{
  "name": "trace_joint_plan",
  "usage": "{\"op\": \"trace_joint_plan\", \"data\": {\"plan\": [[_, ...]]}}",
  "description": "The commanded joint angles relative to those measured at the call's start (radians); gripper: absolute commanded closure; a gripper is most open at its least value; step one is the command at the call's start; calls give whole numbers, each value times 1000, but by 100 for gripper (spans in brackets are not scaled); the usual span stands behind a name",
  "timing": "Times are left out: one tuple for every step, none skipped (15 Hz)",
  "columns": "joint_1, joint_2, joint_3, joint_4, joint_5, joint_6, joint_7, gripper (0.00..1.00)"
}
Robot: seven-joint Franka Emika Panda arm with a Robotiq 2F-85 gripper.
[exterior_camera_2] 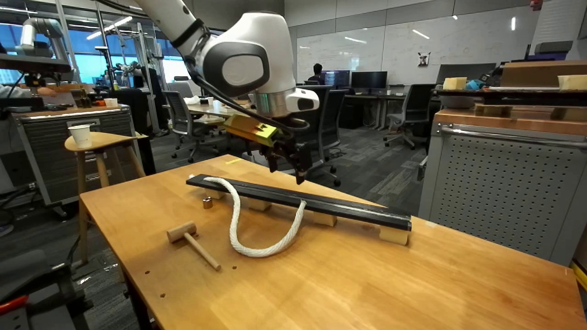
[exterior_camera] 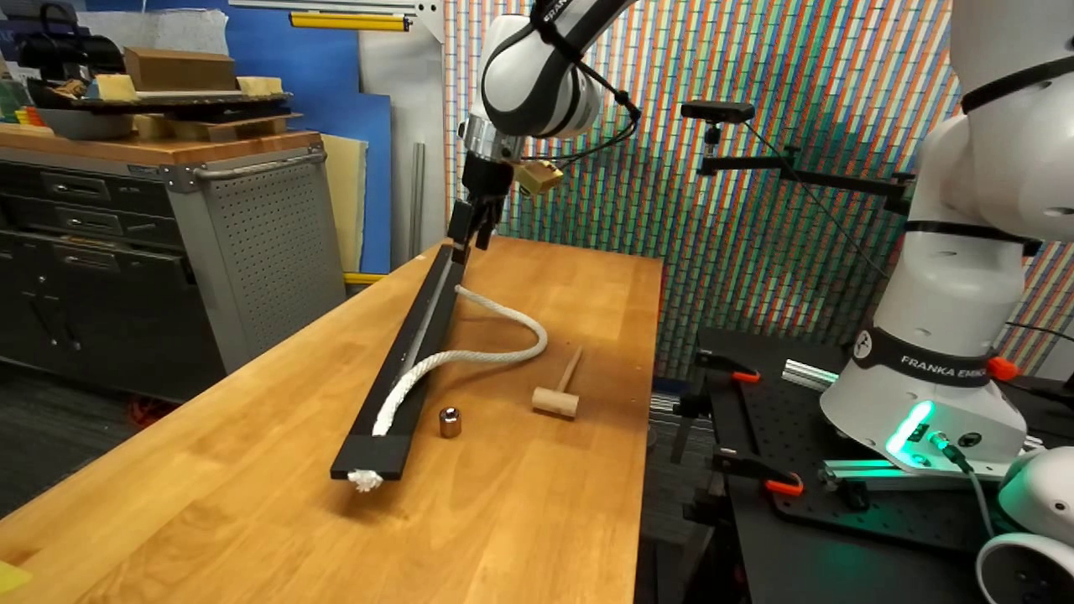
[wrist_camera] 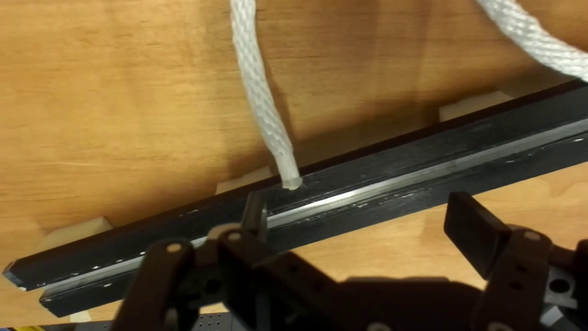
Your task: Lay the rope on top of the black board
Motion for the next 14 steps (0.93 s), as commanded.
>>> {"op": "trace_joint_plan", "data": {"plan": [[-70,117,28,116,-28,2,-25,0],[-80,137,28,130,-37,-1,-23,0],[-90,153,30,140,-45,-7,-20,0],[-97,167,30,147,-55,-10,-18,0],[-104,182,32,156,-61,-16,-16,0],[-109,195,34,162,-67,-18,-15,0],[-114,204,37,167,-69,-23,-14,0],[-118,213,44,172,-68,-31,-14,0],[-121,220,51,173,-69,-33,-17,0],[-121,228,55,176,-72,-33,-16,0],[-123,233,62,177,-73,-36,-17,0],[-123,238,66,179,-74,-41,-15,0],[-123,241,71,180,-73,-48,-16,1],[-123,243,74,180,-73,-53,-15,25]]}}
